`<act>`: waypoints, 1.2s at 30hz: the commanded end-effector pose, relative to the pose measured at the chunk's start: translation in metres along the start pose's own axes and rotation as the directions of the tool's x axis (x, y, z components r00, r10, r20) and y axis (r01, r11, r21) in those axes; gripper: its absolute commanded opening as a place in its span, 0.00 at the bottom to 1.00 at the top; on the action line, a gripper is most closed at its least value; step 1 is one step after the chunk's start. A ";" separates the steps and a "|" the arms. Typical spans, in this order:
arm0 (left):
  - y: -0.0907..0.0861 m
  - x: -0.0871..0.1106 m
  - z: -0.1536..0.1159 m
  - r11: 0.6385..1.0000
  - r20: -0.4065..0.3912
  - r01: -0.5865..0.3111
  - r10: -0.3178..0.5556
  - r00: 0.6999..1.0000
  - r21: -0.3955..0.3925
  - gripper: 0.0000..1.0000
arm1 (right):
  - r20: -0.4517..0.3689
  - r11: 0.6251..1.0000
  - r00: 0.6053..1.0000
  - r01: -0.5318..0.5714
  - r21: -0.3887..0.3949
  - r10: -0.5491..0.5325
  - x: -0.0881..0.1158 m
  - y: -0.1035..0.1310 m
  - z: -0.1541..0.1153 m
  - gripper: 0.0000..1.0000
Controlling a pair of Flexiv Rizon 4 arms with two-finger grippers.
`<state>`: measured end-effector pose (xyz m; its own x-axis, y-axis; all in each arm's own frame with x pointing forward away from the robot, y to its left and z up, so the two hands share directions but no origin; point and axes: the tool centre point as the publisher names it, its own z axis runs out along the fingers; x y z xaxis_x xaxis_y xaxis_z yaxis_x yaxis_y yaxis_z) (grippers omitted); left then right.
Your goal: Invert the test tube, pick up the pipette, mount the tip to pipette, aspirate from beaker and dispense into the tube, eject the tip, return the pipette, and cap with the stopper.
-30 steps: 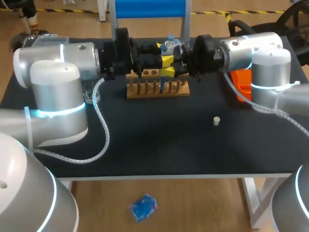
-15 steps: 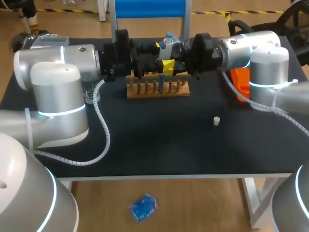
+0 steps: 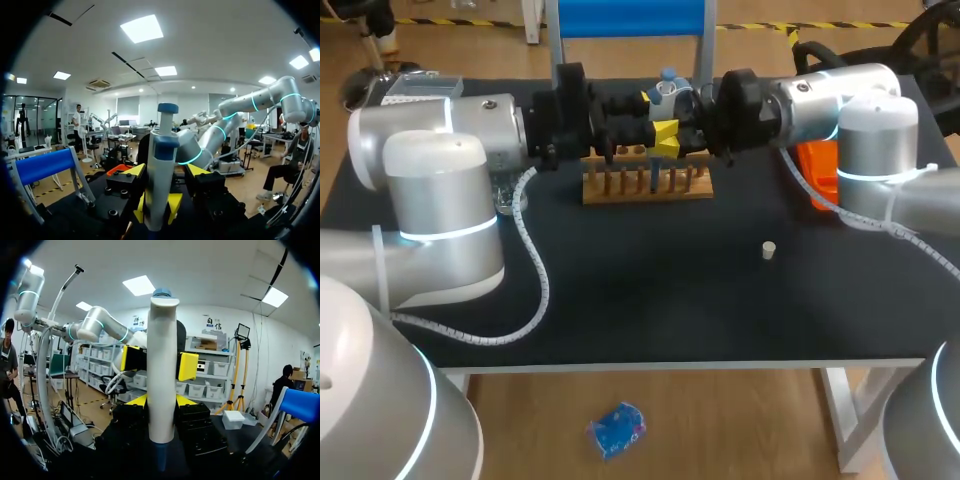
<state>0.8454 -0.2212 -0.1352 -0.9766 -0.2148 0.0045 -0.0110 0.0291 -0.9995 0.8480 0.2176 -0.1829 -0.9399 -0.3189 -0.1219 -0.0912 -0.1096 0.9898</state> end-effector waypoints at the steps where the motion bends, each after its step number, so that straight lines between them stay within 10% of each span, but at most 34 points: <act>1: 0.001 0.003 -0.001 1.000 0.015 -0.004 0.004 1.000 0.003 0.49 | -0.002 1.000 1.000 -0.001 0.000 0.001 0.000 0.000 0.000 0.00; 24: 0.003 -0.002 0.000 1.000 0.027 -0.005 0.005 1.000 0.000 0.47 | -0.009 1.000 1.000 -0.015 0.009 0.015 0.002 -0.002 0.000 0.00; 36: 0.004 -0.003 0.001 1.000 0.021 -0.001 0.002 1.000 -0.001 0.10 | -0.012 1.000 1.000 -0.022 0.013 0.022 0.002 -0.002 -0.001 0.00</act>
<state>0.8496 -0.2195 -0.1386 -0.9714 -0.2375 0.0016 -0.0098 0.0332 -0.9994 0.8443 0.2162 -0.1863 -0.9384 -0.3305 -0.1009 -0.0739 -0.0934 0.9929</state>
